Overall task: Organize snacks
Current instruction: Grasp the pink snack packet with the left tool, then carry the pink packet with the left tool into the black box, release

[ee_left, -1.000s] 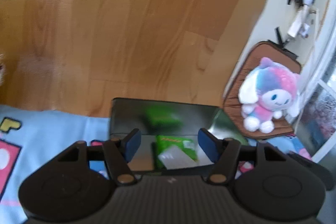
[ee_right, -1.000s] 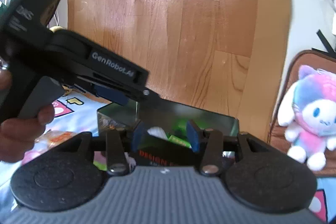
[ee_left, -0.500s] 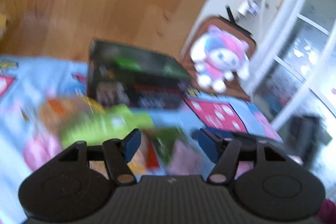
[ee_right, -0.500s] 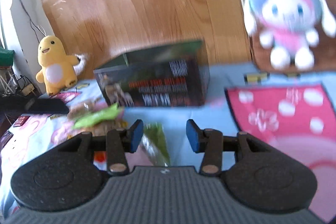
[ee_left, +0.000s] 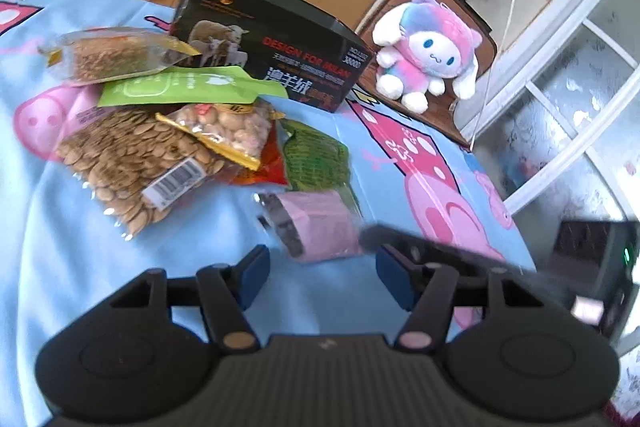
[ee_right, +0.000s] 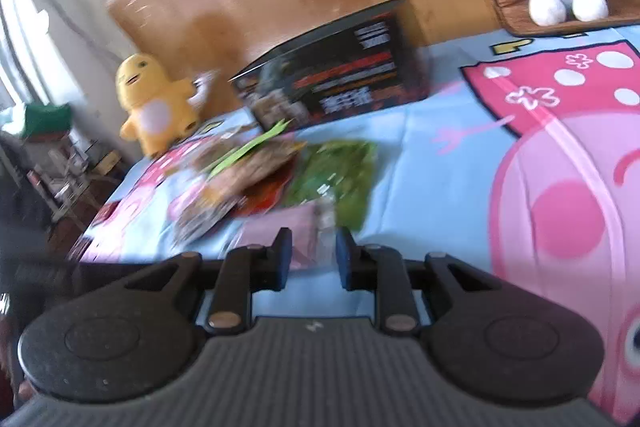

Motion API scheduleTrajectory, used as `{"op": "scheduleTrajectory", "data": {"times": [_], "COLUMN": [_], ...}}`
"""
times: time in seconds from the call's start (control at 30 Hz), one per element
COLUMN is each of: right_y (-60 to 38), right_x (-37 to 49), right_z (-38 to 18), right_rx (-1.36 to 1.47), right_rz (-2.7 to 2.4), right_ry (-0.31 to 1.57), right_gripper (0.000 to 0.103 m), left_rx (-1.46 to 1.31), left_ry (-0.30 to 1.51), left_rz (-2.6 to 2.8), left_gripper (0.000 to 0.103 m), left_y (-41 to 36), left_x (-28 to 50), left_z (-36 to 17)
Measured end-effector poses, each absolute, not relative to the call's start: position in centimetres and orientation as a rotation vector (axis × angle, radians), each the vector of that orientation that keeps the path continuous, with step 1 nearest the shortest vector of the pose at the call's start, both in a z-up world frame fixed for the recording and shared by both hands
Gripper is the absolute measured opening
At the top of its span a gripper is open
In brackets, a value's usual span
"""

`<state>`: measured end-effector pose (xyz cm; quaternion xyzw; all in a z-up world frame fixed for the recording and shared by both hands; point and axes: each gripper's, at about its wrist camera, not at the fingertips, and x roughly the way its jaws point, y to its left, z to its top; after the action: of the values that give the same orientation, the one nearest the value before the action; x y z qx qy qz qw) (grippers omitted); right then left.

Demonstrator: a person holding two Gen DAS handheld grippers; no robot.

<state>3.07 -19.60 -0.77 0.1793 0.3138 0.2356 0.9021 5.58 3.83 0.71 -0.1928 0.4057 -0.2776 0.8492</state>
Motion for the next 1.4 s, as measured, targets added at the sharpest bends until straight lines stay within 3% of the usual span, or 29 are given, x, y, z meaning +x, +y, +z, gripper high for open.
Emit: {"op": "scheduleTrajectory", "data": {"times": [0.13,0.3,0.4,0.67,0.73,0.93,1.4], "right_y": [-19.2,-17.8,-16.2,-14.0,-13.7,-14.0,-13.0], "right_x": [2.1,1.6,1.3,3.0,3.1,2.7,-0.1], "right_z": [-0.3,0.4,-0.1,-1.1,-1.2,-1.2,0.8], "right_rx": [0.317,0.139,0.012,-0.106,-0.122,-0.104,-0.12], "right_rz": [0.475,0.478,0.478,0.444,0.424,0.425,0.398], "right_ry": [0.606,0.542,0.532,0.568,0.561,0.546,0.401], "right_gripper": [0.03,0.059,0.067,0.068,0.067,0.063,0.06], "left_rx": [-0.451,-0.485,-0.485,-0.484,-0.459,-0.465,-0.455], "left_ry": [0.852,0.85,0.858,0.877,0.87,0.889,0.779], "left_rz": [-0.577,-0.577,-0.584,-0.599,-0.577,-0.577,-0.596], "left_gripper": [0.061,0.063,0.063,0.059,0.046,0.024,0.024], "left_y": [4.9,5.3,5.1,3.7,3.4,4.0,5.2], "left_x": [5.7,6.7,7.4,9.1,9.0,8.2,4.8], "left_z": [0.9,1.4,1.3,0.6,0.6,0.2,3.7]}}
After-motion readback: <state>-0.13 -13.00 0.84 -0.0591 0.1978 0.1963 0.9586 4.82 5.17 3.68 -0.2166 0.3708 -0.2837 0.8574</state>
